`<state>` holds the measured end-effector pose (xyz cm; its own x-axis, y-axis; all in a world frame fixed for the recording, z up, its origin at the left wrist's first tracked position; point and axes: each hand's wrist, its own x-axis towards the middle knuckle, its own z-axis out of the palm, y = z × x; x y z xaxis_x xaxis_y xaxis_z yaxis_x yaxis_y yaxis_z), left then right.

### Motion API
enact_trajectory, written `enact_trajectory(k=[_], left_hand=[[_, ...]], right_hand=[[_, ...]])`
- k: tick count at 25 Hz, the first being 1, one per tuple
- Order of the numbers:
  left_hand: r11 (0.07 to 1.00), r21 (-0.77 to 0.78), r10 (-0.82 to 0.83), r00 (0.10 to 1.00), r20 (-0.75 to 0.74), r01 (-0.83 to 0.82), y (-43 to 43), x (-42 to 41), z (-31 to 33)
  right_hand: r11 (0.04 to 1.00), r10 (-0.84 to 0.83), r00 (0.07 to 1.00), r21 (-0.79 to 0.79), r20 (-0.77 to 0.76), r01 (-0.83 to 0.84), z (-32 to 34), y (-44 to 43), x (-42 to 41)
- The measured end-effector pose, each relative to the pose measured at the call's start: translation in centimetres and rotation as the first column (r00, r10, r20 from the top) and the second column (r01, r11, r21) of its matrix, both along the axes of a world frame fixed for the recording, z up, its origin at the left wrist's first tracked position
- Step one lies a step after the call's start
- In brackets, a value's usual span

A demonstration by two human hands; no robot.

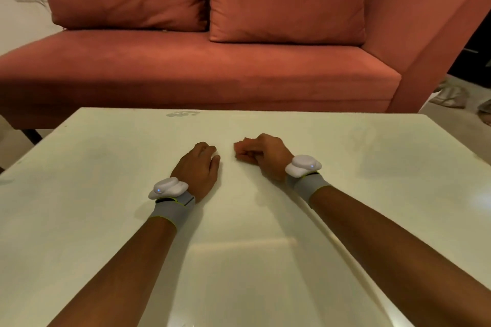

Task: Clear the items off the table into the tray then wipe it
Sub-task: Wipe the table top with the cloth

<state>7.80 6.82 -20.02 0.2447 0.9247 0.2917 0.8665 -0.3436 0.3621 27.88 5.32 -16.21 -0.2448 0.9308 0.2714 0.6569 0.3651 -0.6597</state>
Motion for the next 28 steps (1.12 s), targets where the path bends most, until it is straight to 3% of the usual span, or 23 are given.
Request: enact_trajectory(k=[3,4,5,7,9,11,14,16,17,19,21,23,25,28], left_hand=[[1.000,0.001,-0.007,0.999,0.037,0.007,0.0,-0.2,-0.1],[1.000,0.010,-0.015,0.999,0.038,0.014,0.0,-0.2,0.0],[0.999,0.025,-0.026,0.999,0.033,0.025,-0.1,-0.1,-0.1],[0.998,0.050,-0.036,0.999,0.009,0.036,-0.1,0.0,-0.1],[0.999,0.044,-0.028,1.000,-0.002,0.028,0.1,0.0,0.2],[0.999,0.038,-0.031,1.000,-0.001,0.031,0.2,0.2,0.3],[1.000,0.001,0.015,1.000,0.004,-0.015,0.7,0.4,1.1],[0.999,-0.034,0.038,0.999,0.024,-0.037,2.3,0.7,2.4],[0.999,-0.035,0.037,0.996,0.080,-0.035,3.2,0.9,2.8],[0.999,-0.019,0.036,0.974,0.223,-0.032,4.5,1.5,2.8],[0.998,-0.014,0.057,0.969,0.240,-0.056,5.2,2.0,2.0],[0.998,-0.018,0.069,0.980,0.187,-0.067,5.5,2.2,1.2],[0.997,0.002,0.072,0.989,0.130,-0.073,5.8,2.1,0.8],[0.999,0.016,0.039,0.997,0.063,-0.040,6.2,2.1,0.5]], right_hand=[[0.941,0.338,0.930,-0.056,0.143,-0.333,1.6,-3.5,2.2],[0.928,0.371,0.912,-0.092,0.175,-0.360,2.0,-3.4,4.0],[0.942,0.333,0.925,-0.108,0.181,-0.318,2.0,-2.6,5.7],[0.997,0.078,0.985,-0.034,0.156,-0.074,1.3,0.9,7.4],[0.993,-0.121,0.990,-0.001,0.069,0.121,-0.1,4.6,5.6],[0.989,-0.149,0.989,-0.017,-0.008,0.149,-0.4,5.4,2.0],[0.984,0.172,0.961,0.003,0.215,-0.177,0.7,2.0,2.3],[0.937,0.342,0.902,-0.168,0.265,-0.306,2.1,0.7,5.3],[0.934,0.342,0.902,-0.205,0.264,-0.294,2.2,1.7,6.9],[0.989,0.146,0.930,-0.051,0.339,-0.137,2.0,4.9,8.6],[0.992,-0.076,0.927,0.121,0.368,0.034,0.7,9.3,7.7],[0.992,-0.116,0.958,0.070,0.262,0.101,0.0,11.3,3.9],[1.000,0.020,0.980,-0.006,0.197,-0.019,-0.3,9.9,1.4],[0.934,0.354,0.890,-0.058,0.286,-0.353,1.1,6.8,4.0]])
